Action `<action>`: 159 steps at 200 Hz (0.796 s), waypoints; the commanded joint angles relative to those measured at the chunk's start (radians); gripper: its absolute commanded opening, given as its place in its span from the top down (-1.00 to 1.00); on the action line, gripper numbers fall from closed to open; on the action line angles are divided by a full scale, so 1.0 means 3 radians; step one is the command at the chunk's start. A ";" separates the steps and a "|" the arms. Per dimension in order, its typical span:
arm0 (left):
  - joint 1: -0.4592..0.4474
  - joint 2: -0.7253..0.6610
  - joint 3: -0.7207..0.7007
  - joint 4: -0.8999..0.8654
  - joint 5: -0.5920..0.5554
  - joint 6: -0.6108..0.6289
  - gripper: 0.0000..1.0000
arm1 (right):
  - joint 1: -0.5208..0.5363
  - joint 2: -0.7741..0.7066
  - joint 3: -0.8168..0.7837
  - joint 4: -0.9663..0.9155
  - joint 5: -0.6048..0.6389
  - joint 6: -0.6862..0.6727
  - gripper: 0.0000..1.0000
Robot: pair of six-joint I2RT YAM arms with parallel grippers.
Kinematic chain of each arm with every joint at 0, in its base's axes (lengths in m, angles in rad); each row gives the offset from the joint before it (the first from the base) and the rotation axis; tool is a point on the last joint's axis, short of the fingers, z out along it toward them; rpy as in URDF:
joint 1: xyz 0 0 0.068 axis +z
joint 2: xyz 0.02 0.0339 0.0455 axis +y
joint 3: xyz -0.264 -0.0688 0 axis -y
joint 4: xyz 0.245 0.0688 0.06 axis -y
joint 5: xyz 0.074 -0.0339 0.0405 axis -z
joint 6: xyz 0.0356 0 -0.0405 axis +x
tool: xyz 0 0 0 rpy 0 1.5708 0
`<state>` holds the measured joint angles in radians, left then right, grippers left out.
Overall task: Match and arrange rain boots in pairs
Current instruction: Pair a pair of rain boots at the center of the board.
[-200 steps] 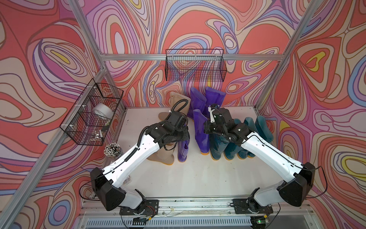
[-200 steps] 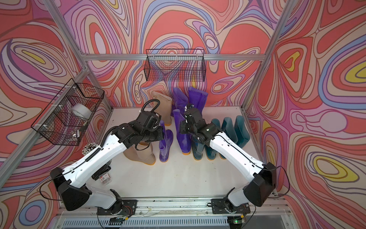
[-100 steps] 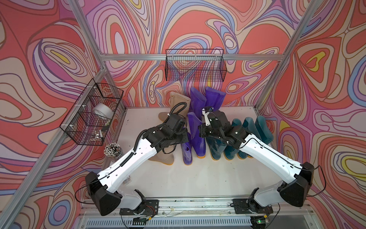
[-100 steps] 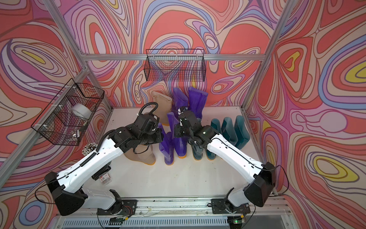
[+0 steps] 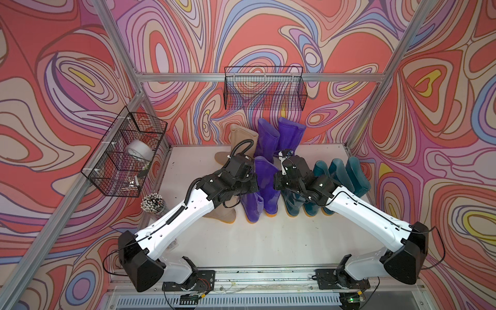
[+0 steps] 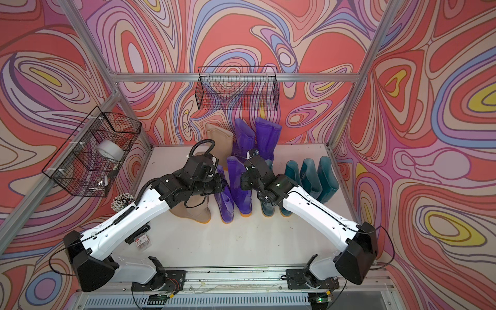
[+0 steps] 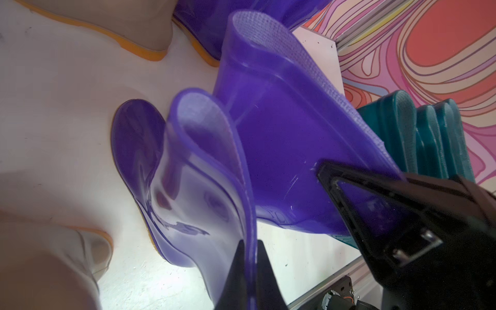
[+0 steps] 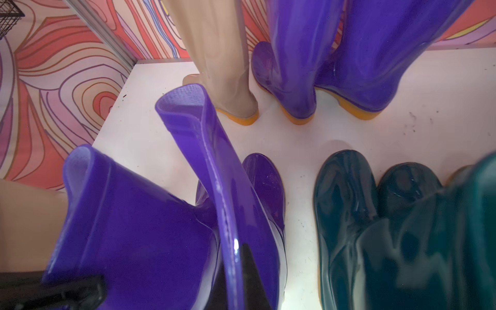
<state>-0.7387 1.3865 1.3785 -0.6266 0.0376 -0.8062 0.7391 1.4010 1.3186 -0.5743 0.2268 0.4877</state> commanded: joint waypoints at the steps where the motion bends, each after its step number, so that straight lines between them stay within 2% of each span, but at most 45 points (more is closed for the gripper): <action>1: -0.0007 0.0050 0.0117 0.0466 0.0254 -0.0043 1.00 | 0.0000 -0.0293 -0.0158 0.0155 0.0300 0.0180 1.00; 40: -0.0012 0.0143 0.0114 0.0693 0.0466 0.0117 1.00 | 0.0153 -0.0539 -0.0453 0.0249 0.0586 0.0372 1.00; 61: -0.0021 0.0149 0.0097 0.0832 0.0573 0.0260 1.00 | 0.0328 -0.0590 -0.0446 0.0228 0.0856 0.0332 1.00; 73: -0.0023 0.0125 0.0084 0.0884 0.0614 0.0297 1.00 | 0.0365 -0.0530 -0.0386 0.0175 0.0850 0.0307 1.00; 90: -0.0020 0.0079 0.0079 0.0861 0.0558 0.0333 1.00 | 0.0396 -0.0475 -0.0366 0.0181 0.0841 0.0307 1.00; 108: -0.0022 0.0005 0.0074 0.0826 0.0504 0.0416 1.00 | 0.0515 -0.0474 -0.0332 0.0184 0.1048 0.0243 1.00; 159: -0.0021 -0.0261 -0.0156 0.0482 0.0181 0.0540 1.00 | 0.0522 -0.0363 -0.0413 0.0141 0.0808 0.0228 0.96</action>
<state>-0.7399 1.4086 1.3563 -0.5285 0.1436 -0.6765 0.8886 1.2881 1.1816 -0.5591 0.4747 0.5598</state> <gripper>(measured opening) 0.074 0.065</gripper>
